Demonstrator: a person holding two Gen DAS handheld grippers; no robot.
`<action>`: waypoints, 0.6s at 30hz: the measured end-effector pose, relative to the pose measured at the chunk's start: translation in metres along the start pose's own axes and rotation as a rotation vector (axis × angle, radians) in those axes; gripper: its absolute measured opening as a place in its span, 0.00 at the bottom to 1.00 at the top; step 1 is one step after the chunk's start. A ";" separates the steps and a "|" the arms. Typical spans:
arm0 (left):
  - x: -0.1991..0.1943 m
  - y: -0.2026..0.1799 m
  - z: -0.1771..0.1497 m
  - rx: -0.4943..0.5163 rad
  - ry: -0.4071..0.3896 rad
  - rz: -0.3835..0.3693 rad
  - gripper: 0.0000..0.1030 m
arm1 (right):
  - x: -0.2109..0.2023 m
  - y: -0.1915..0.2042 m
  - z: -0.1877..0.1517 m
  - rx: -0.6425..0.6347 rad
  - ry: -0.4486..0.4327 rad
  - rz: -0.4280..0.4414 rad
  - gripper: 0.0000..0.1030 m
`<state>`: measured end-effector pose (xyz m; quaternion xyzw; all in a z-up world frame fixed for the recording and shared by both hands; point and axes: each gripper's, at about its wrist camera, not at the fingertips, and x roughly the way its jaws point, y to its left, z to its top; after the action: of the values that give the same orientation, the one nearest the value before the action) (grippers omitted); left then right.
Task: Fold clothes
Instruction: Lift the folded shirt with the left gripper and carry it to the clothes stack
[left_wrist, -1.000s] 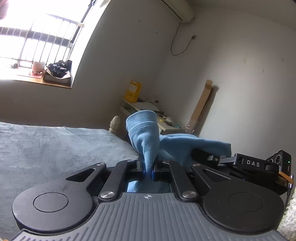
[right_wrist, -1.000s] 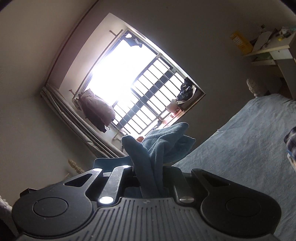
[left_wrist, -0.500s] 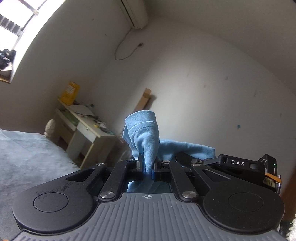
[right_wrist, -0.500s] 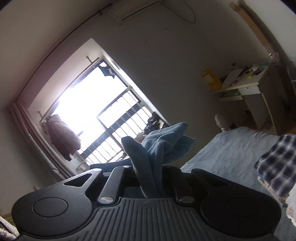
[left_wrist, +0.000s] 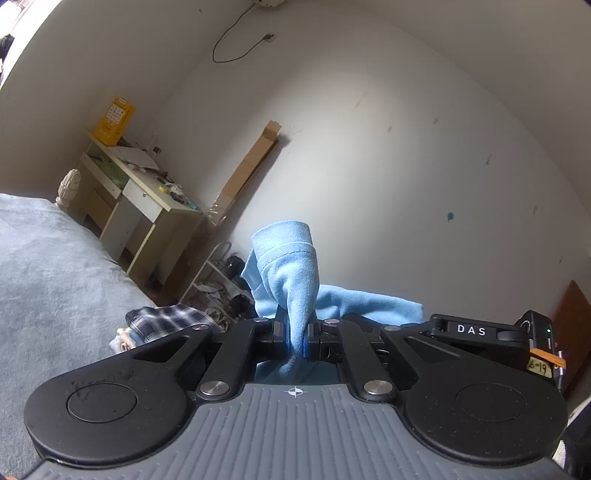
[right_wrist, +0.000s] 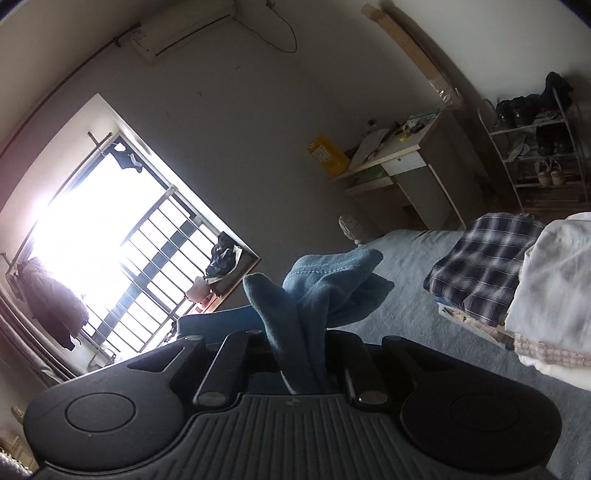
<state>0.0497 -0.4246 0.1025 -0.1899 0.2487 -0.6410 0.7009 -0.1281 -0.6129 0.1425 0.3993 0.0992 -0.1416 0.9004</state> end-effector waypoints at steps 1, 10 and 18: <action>0.000 -0.003 -0.001 0.003 -0.003 0.014 0.04 | -0.001 -0.005 0.002 0.002 0.001 0.013 0.11; -0.001 -0.067 -0.023 0.015 0.005 0.122 0.04 | -0.019 -0.054 0.014 -0.001 0.065 0.173 0.11; 0.081 -0.147 -0.014 -0.006 0.259 -0.170 0.04 | -0.127 -0.093 0.080 -0.035 0.012 0.198 0.11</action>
<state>-0.0724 -0.5197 0.1694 -0.1281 0.3218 -0.7164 0.6056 -0.2734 -0.7104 0.1685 0.3923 0.0671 -0.0476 0.9162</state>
